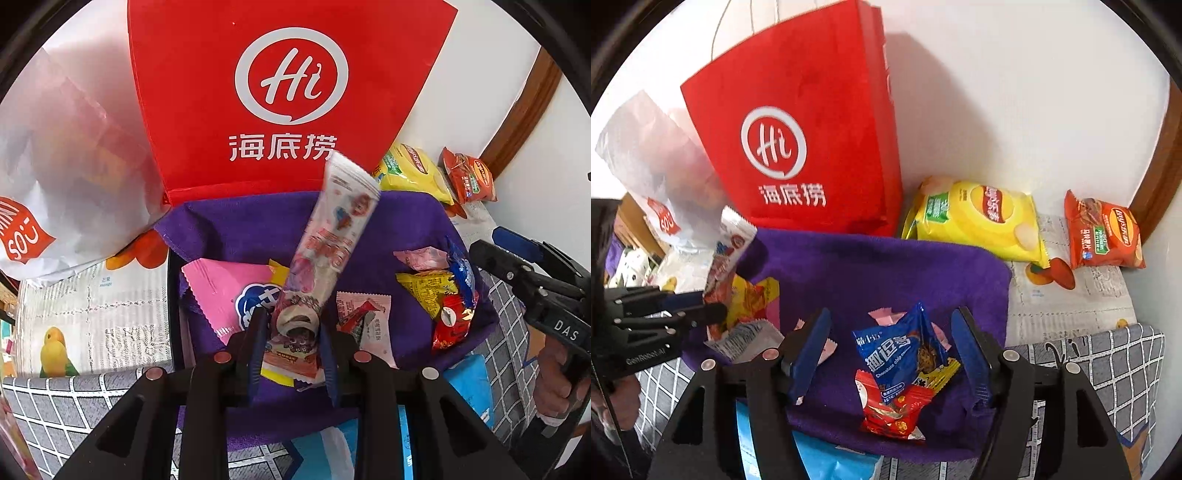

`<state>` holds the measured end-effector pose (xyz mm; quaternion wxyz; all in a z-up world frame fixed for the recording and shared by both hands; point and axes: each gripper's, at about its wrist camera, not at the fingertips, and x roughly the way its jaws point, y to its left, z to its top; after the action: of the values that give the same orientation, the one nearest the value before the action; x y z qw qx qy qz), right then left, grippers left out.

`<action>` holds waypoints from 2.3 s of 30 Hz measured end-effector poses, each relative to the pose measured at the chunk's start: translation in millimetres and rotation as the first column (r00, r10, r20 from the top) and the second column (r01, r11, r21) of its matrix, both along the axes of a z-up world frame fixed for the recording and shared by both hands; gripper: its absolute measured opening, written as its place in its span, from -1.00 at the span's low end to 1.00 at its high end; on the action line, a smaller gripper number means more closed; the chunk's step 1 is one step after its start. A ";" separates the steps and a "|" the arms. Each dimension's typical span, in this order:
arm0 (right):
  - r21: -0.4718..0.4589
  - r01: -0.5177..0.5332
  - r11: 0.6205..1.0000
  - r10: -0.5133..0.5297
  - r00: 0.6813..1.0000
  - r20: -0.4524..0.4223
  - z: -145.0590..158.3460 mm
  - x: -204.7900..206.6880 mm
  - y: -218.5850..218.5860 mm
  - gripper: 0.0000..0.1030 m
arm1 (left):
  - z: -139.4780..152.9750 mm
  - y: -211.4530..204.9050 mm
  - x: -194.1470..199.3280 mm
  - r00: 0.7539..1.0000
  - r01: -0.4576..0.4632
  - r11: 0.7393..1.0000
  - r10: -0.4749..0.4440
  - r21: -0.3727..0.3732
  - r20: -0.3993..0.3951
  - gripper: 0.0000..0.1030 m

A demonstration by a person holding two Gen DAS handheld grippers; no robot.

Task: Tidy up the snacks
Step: 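Open both tools to drop the packets onto the purple towel, then pull both tools back and lower them toward the remaining snacks, then grasp the pink rice cracker packet with the right tool while the left tool grasps the green snack packet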

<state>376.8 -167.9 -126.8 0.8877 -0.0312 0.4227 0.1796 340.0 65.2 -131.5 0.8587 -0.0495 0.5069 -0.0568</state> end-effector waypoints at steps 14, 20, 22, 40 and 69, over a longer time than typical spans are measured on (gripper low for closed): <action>0.009 -0.010 1.000 0.010 0.998 0.064 20.5 -21.5 9.3 0.33 | 40.7 -5.3 -21.5 0.994 0.037 0.999 -0.034 -0.025 0.102 0.33; 0.038 0.014 0.999 -0.016 0.998 0.057 33.9 -36.4 6.6 0.33 | 56.5 -1.3 -31.3 0.992 0.028 0.998 -0.021 -0.053 0.123 0.40; 0.007 0.014 1.000 -0.014 0.998 0.058 37.0 -45.3 7.1 0.33 | 63.3 -3.8 -37.8 0.991 0.035 0.998 -0.027 -0.058 0.134 0.40; 0.001 0.072 0.997 -0.072 0.997 0.012 42.3 -137.4 -36.6 0.36 | 105.2 -27.9 -104.4 0.976 0.116 0.992 -0.103 -0.056 0.192 0.47; -0.035 0.021 0.999 -0.026 0.987 -0.157 -51.8 -193.7 12.2 0.36 | 35.1 7.9 -210.8 0.998 -0.005 0.995 0.011 -0.103 0.056 0.47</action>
<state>183.1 -155.7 -178.5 0.8529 -0.0268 0.4950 0.1639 129.2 73.1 -96.5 0.8693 -0.0941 0.4785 -0.0806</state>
